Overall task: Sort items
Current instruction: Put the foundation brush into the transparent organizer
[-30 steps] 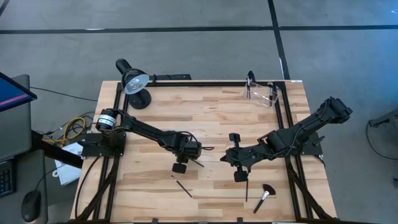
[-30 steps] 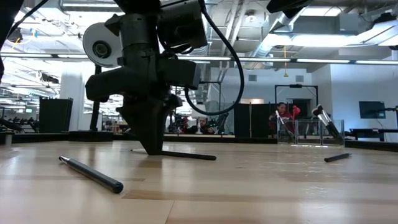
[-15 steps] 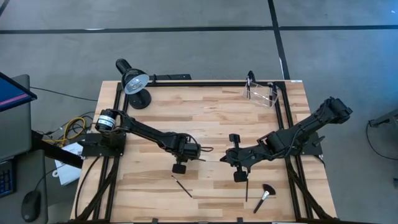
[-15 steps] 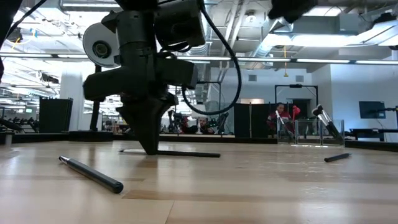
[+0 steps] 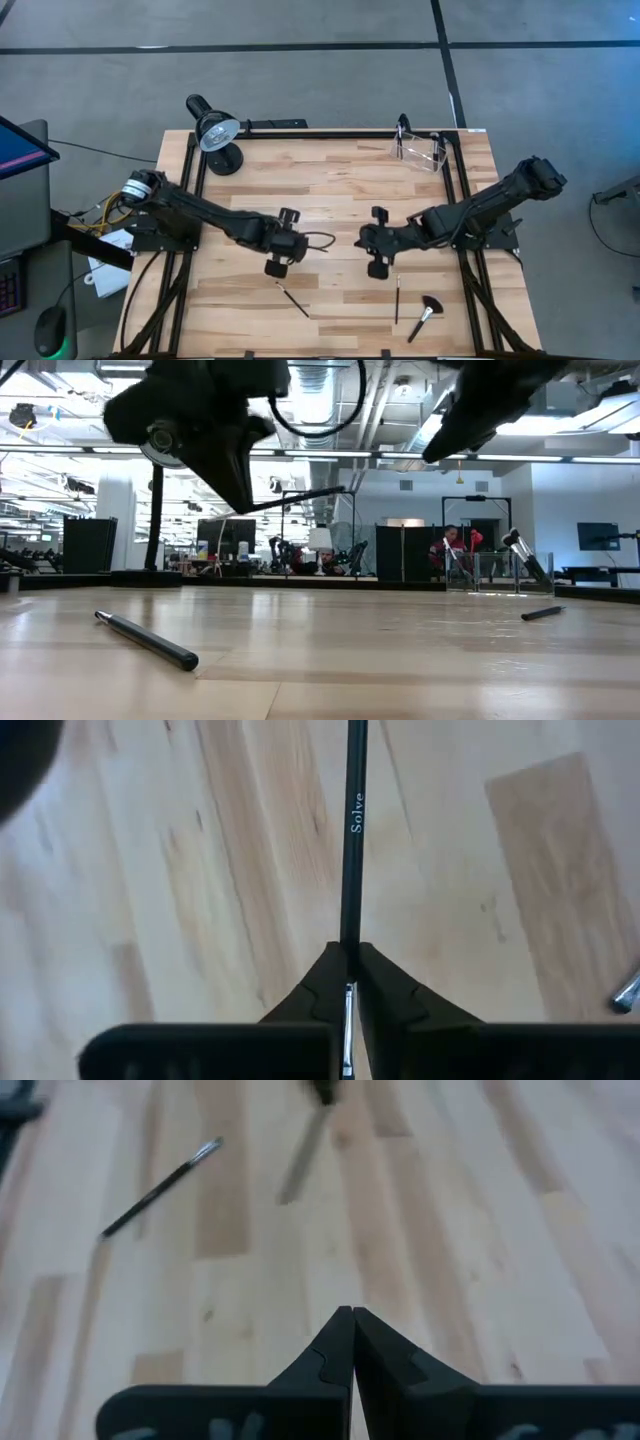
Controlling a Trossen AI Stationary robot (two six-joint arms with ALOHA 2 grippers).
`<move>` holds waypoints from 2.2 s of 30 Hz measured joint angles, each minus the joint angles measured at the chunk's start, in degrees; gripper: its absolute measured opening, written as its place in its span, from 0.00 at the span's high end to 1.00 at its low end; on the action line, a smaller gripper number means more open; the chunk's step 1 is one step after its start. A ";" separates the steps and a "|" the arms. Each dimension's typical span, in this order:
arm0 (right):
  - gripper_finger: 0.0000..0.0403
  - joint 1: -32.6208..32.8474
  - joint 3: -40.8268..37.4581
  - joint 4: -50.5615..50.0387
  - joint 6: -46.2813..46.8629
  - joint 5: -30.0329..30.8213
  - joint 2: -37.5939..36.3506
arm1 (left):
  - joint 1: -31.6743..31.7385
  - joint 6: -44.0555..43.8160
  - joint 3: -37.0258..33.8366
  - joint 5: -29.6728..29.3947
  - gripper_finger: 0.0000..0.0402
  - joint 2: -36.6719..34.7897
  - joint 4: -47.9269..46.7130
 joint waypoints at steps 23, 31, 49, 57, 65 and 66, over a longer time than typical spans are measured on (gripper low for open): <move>0.72 -15.74 -16.87 78.78 14.09 -25.15 20.45 | -13.58 38.78 -3.80 -33.03 0.97 0.23 6.59; 0.63 -16.54 -6.71 77.27 17.38 -38.11 30.02 | -13.58 51.61 -3.80 -36.50 0.97 0.23 11.57; 0.73 -16.66 -5.94 79.49 17.07 -38.71 30.82 | -14.49 63.01 -3.74 -36.56 0.97 0.21 20.69; 0.81 -16.33 -5.92 79.55 15.64 -38.79 30.80 | -14.43 64.30 -3.74 -36.49 0.96 0.21 21.53; 0.97 -16.41 -5.92 78.87 11.54 -39.42 30.80 | -14.52 63.91 -3.74 -36.58 0.93 0.21 22.13; 0.97 -16.44 -5.92 78.85 11.35 -39.45 30.80 | -14.52 63.26 -3.74 -36.42 0.91 0.20 22.16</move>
